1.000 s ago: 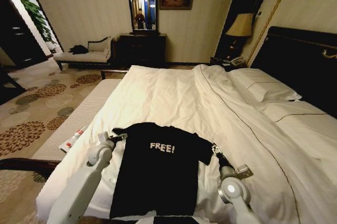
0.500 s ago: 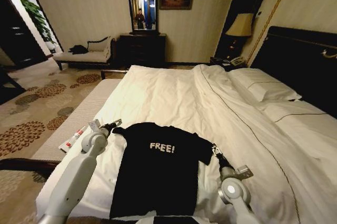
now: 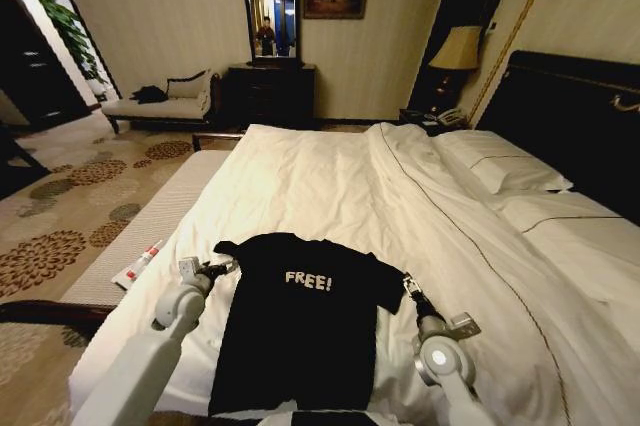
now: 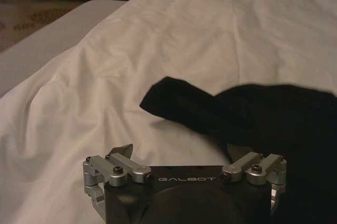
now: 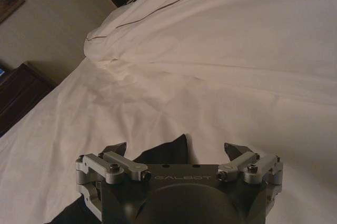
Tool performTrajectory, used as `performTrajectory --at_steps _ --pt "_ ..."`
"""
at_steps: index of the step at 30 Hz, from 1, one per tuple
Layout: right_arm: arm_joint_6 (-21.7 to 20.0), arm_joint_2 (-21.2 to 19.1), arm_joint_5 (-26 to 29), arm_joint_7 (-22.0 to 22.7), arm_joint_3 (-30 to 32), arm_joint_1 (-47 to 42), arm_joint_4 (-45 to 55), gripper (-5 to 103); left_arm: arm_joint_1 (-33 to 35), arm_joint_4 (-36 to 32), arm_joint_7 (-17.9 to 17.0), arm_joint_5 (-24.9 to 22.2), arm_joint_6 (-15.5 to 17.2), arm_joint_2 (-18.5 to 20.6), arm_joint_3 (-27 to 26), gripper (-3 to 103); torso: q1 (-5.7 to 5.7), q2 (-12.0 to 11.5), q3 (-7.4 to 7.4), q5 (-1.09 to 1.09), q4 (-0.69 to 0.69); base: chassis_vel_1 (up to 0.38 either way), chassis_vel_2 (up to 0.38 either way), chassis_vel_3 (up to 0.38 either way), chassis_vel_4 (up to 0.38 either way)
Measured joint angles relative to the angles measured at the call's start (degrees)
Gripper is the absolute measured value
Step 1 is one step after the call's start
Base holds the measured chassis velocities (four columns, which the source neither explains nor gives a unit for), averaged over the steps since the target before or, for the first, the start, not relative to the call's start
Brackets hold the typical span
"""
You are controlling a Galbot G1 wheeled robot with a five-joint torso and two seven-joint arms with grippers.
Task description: Fold the clothes on the bed.
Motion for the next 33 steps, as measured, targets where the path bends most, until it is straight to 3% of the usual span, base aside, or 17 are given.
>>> performTrajectory --at_steps 4,5,10,12,22,33 --pt "0.0 -0.1 0.1 0.0 0.1 0.0 -0.2 100 -0.3 2.6 2.5 10.7 -3.2 1.6 2.1 100 0.00 0.0 0.00 0.00 0.00 0.000 0.000 0.000 0.000" --pt "0.0 -0.1 0.1 0.0 0.1 0.0 -0.2 100 -0.3 2.6 2.5 10.7 -3.2 1.6 2.1 100 0.00 0.0 0.00 0.00 0.00 0.000 0.000 0.000 0.000" --pt "0.0 -0.3 0.7 0.1 0.5 0.0 -0.4 100 1.5 3.2 7.8 19.4 -9.1 6.4 3.4 100 0.00 0.0 0.00 0.02 0.01 0.000 0.000 0.000 0.000" --pt "0.0 -0.2 0.7 0.1 0.5 0.0 -0.5 100 1.8 3.5 9.0 20.3 -10.1 7.3 3.8 100 0.00 0.0 0.00 0.02 0.02 0.000 0.000 0.000 0.000" --pt "-0.1 -0.1 0.6 0.2 0.2 -0.1 -0.4 100 -1.0 8.8 9.6 21.1 -9.7 5.8 9.6 100 0.00 0.0 0.00 0.02 0.01 0.000 0.000 0.000 0.000" --pt "-0.1 0.2 -0.1 0.4 0.2 -0.9 0.4 100 -5.4 9.8 9.3 14.7 -11.1 0.8 12.3 100 0.00 0.0 0.01 -0.01 -0.01 0.000 0.000 0.000 0.000"
